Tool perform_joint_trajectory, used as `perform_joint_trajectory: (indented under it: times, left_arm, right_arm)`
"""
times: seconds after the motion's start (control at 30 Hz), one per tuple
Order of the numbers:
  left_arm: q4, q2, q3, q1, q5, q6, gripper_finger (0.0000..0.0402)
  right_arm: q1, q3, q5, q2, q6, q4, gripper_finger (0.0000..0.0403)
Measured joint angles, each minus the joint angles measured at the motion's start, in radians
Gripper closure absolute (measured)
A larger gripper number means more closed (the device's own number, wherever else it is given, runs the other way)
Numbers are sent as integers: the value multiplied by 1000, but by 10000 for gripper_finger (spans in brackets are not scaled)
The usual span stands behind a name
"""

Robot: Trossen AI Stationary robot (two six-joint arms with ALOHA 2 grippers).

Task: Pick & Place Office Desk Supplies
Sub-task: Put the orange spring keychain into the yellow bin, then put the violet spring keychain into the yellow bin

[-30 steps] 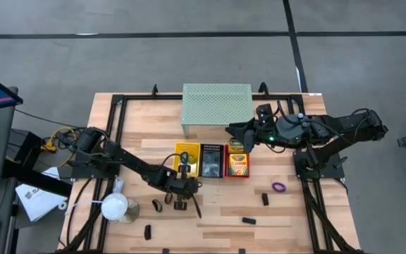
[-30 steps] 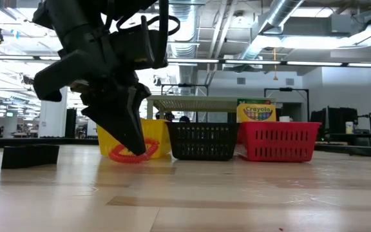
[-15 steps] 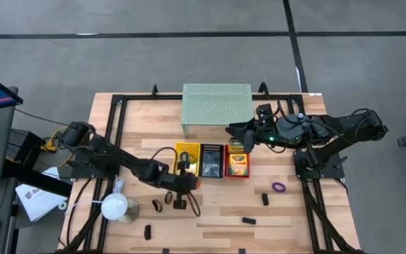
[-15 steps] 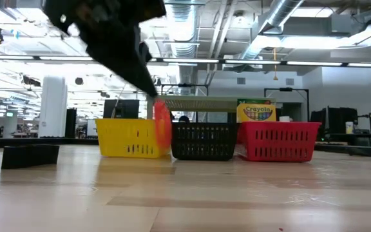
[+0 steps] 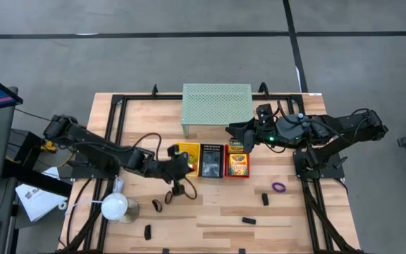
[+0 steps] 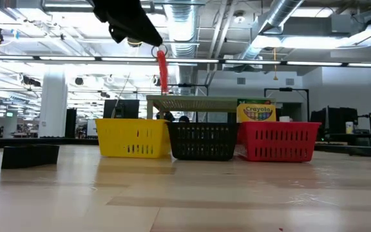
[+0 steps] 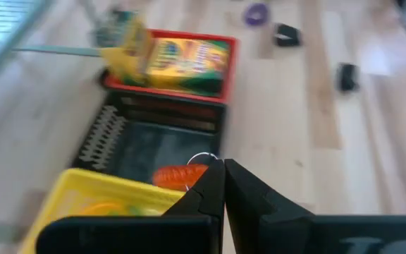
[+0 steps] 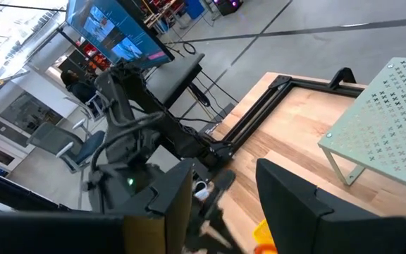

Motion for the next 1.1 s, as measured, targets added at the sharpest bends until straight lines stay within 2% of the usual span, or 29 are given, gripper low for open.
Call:
perform_joint_trajectory:
  times: [0.23,0.53,0.67,0.77,0.9,1.1]
  left_arm:
    - [-42,-25,0,78,-13,-4,401]
    - [-44,-19,-71,181,83,-68,401]
    - [-35,-19,-137,197,157,-133,401]
    - [-17,-19,-177,197,173,-208,397]
    - [4,-19,-183,193,171,-251,367]
    - [89,-37,-183,193,170,-249,293]
  right_arm:
    - [1,0,0,0,-11,13,249]
    - [27,0,2,0,-25,41,249]
    - [42,0,15,0,-21,41,249]
    - [55,0,35,0,-18,45,249]
    - [74,0,57,0,-9,52,249]
    - [84,0,60,7,9,50,249]
